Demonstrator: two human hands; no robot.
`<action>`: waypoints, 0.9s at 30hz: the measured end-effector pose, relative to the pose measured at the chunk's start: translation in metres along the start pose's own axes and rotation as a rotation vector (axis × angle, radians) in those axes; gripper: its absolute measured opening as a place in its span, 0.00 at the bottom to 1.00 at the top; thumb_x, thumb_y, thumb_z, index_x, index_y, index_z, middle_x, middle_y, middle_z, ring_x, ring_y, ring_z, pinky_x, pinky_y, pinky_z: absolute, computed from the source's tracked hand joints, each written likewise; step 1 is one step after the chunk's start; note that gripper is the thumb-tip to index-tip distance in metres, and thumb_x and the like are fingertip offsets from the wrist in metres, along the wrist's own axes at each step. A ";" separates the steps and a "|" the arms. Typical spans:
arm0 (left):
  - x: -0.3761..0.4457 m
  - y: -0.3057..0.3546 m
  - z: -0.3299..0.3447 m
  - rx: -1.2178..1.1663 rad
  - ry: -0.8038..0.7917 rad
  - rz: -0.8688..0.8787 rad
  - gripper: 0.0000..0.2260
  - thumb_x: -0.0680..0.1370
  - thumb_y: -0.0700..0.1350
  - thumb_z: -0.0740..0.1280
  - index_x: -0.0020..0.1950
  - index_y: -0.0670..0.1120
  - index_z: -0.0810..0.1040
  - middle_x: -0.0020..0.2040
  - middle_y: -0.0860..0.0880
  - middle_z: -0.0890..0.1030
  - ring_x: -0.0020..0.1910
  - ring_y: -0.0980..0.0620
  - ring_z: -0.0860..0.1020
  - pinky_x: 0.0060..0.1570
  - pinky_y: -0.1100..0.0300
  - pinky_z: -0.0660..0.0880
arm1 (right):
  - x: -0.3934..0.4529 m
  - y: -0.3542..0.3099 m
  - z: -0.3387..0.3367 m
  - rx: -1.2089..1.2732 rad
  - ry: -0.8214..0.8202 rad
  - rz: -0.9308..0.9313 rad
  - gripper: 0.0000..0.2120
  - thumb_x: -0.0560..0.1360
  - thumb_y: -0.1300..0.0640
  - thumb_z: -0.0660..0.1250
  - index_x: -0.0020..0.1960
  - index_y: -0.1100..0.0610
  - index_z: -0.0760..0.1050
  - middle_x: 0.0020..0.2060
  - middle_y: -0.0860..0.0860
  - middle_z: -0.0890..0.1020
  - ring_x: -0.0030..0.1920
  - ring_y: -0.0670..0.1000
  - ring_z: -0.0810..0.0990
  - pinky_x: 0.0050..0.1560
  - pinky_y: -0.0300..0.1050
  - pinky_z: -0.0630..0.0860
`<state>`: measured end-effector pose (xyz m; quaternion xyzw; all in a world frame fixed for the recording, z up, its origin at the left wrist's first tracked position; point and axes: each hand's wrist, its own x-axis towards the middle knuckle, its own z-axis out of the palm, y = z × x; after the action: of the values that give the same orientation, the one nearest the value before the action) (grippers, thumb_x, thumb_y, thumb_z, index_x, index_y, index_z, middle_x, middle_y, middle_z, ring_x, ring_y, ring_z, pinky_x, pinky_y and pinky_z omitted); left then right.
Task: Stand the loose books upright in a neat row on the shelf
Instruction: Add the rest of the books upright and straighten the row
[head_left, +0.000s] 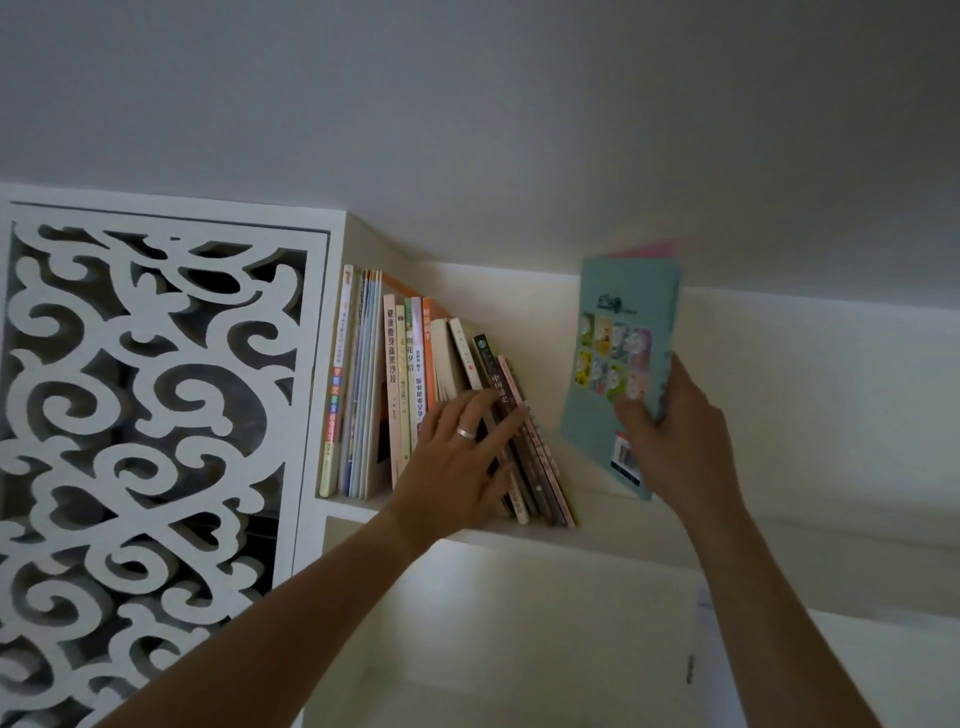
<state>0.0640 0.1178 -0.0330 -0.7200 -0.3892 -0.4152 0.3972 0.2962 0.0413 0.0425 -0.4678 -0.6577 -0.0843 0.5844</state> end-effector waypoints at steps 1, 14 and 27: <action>-0.002 -0.001 0.003 -0.010 0.011 0.002 0.25 0.82 0.56 0.59 0.78 0.50 0.69 0.76 0.42 0.69 0.75 0.41 0.67 0.73 0.39 0.65 | -0.003 0.001 0.008 -0.113 -0.005 -0.032 0.24 0.81 0.54 0.66 0.76 0.47 0.67 0.52 0.52 0.85 0.43 0.57 0.83 0.38 0.42 0.76; -0.008 -0.004 0.012 -0.154 0.138 -0.167 0.32 0.82 0.55 0.62 0.82 0.43 0.60 0.83 0.40 0.55 0.83 0.42 0.53 0.81 0.44 0.54 | -0.016 0.033 0.102 -0.257 -0.364 0.059 0.39 0.73 0.22 0.38 0.71 0.45 0.63 0.49 0.51 0.83 0.45 0.55 0.82 0.46 0.49 0.79; -0.010 -0.005 0.019 -0.154 0.280 -0.375 0.31 0.80 0.55 0.68 0.79 0.44 0.62 0.82 0.39 0.55 0.83 0.42 0.52 0.77 0.36 0.60 | -0.012 0.039 0.100 -0.099 -0.520 0.084 0.60 0.61 0.15 0.61 0.81 0.39 0.36 0.70 0.51 0.76 0.61 0.55 0.81 0.59 0.54 0.80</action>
<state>0.0612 0.1340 -0.0476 -0.5989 -0.4243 -0.6057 0.3073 0.2539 0.1224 -0.0147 -0.5287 -0.7607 0.0309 0.3753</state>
